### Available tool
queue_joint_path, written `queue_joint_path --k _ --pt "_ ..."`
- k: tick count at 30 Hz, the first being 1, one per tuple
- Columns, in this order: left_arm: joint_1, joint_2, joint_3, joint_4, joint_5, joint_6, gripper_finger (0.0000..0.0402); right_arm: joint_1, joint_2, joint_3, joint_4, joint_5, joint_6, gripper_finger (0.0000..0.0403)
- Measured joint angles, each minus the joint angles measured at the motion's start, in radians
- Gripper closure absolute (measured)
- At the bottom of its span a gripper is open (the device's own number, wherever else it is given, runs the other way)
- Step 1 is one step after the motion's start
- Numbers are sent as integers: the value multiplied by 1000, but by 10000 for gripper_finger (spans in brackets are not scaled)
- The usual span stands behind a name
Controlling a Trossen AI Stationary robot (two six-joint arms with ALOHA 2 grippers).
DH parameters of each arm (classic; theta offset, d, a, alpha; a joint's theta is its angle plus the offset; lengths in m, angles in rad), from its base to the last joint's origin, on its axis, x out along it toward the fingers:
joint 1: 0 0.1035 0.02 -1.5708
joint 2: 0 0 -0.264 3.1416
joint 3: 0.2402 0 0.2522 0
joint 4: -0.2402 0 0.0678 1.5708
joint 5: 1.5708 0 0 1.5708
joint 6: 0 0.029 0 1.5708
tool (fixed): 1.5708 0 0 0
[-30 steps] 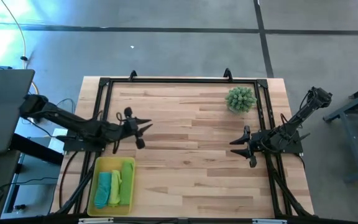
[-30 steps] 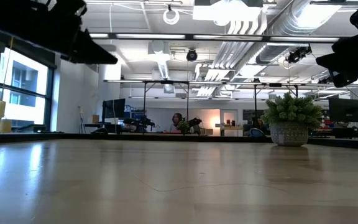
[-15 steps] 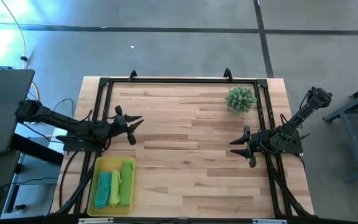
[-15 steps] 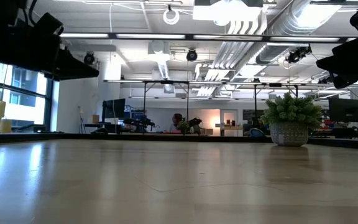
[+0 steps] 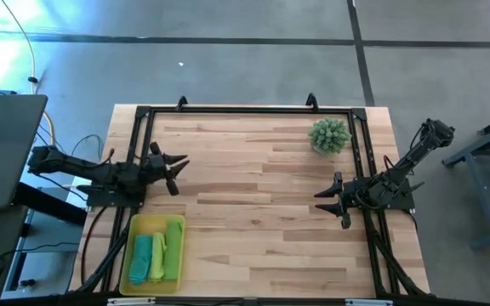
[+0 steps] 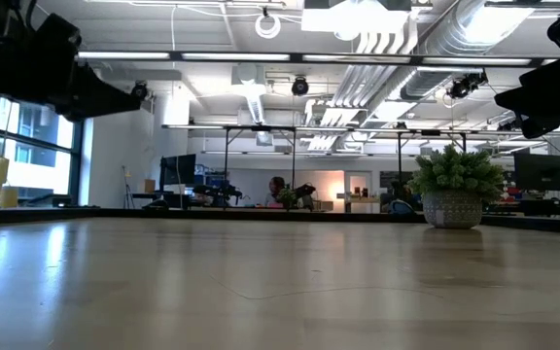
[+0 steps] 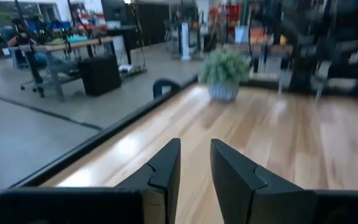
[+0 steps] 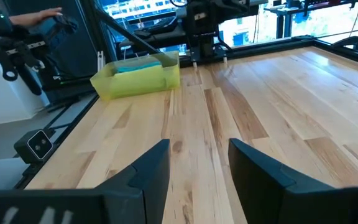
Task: Roll microfiber towels into tight, uniform cylinder then place into a basket
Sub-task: Return to Home Position
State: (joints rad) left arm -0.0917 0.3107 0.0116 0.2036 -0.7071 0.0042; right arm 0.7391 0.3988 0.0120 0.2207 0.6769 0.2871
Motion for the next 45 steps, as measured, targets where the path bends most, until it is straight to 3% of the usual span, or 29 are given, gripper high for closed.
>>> queue_joint_path --k 9,20,27,34,45 --pt "0 -159 0 -1 0 0 326 0 0 0 -1 0 0 247" --pt "0 -166 0 -2 -1 0 326 0 -7 0 -4 0 0 247" --pt "0 -165 0 -2 -2 0 326 -19 -113 0 -57 -2 0 247" --pt "0 -165 0 -2 -2 0 326 -166 -187 0 -95 -1 0 247" --pt "0 -165 0 -2 -4 -1 326 -492 -253 0 -122 -1 0 247"
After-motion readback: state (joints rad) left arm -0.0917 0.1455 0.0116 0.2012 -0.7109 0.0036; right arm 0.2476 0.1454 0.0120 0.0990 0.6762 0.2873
